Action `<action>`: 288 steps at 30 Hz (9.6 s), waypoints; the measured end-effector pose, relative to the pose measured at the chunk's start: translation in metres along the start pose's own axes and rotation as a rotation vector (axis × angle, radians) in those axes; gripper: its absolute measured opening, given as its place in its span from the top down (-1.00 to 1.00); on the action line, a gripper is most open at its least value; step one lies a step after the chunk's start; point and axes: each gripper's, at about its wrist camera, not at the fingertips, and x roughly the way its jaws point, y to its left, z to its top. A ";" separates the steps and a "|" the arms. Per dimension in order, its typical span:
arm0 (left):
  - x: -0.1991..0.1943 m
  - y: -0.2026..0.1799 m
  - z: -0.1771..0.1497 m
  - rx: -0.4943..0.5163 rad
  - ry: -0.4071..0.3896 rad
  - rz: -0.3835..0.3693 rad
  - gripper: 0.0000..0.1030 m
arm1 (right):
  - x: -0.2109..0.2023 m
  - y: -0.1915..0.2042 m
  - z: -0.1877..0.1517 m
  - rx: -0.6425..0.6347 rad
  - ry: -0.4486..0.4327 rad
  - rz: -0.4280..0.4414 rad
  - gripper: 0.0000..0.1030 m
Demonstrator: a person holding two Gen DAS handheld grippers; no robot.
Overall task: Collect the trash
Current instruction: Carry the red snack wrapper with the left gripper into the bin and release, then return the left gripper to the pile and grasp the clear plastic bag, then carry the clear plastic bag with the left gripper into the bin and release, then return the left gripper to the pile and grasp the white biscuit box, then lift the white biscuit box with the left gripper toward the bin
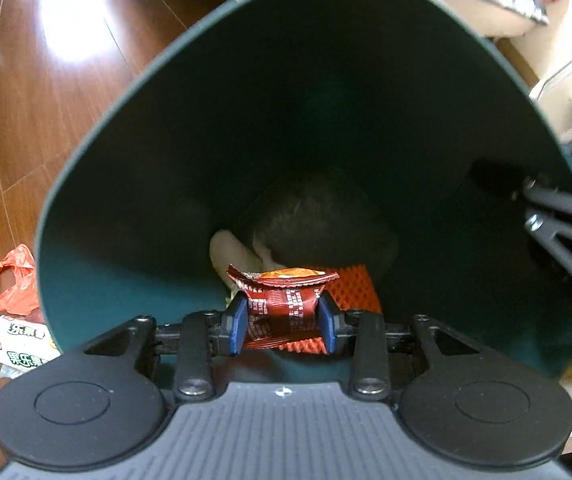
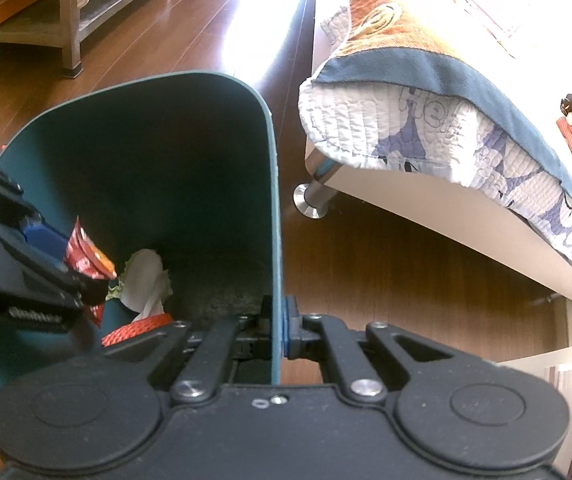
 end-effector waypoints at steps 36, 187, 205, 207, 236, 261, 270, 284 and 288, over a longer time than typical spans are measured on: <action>-0.140 0.111 -0.058 -0.088 -0.300 0.145 -0.26 | 0.005 -0.009 -0.006 0.020 0.031 0.014 0.94; -0.111 0.018 -0.032 -0.006 -0.238 -0.049 -0.53 | 0.001 0.000 -0.012 -0.029 0.010 -0.054 0.90; -0.039 0.226 -0.076 -0.687 -0.103 0.238 -0.57 | 0.002 -0.002 -0.015 -0.035 0.029 -0.030 0.88; -0.022 0.238 -0.080 -0.738 -0.081 0.228 -0.57 | 0.002 -0.003 -0.014 -0.035 0.026 -0.031 0.87; 0.082 0.276 -0.100 -0.905 0.065 0.200 -0.06 | 0.004 -0.005 -0.023 -0.010 0.044 -0.025 0.86; 0.002 0.244 -0.102 -0.654 0.006 0.198 0.83 | 0.005 -0.005 -0.020 0.031 0.032 -0.028 0.90; -0.061 0.199 -0.093 -0.533 -0.069 0.062 0.83 | 0.005 -0.004 -0.019 0.032 0.032 -0.030 0.90; -0.173 0.105 -0.040 -0.313 -0.291 -0.070 0.83 | 0.004 -0.002 -0.017 0.023 0.028 -0.029 0.90; -0.168 0.073 -0.033 -0.228 -0.276 -0.120 0.83 | 0.004 -0.001 -0.015 0.016 0.024 -0.029 0.90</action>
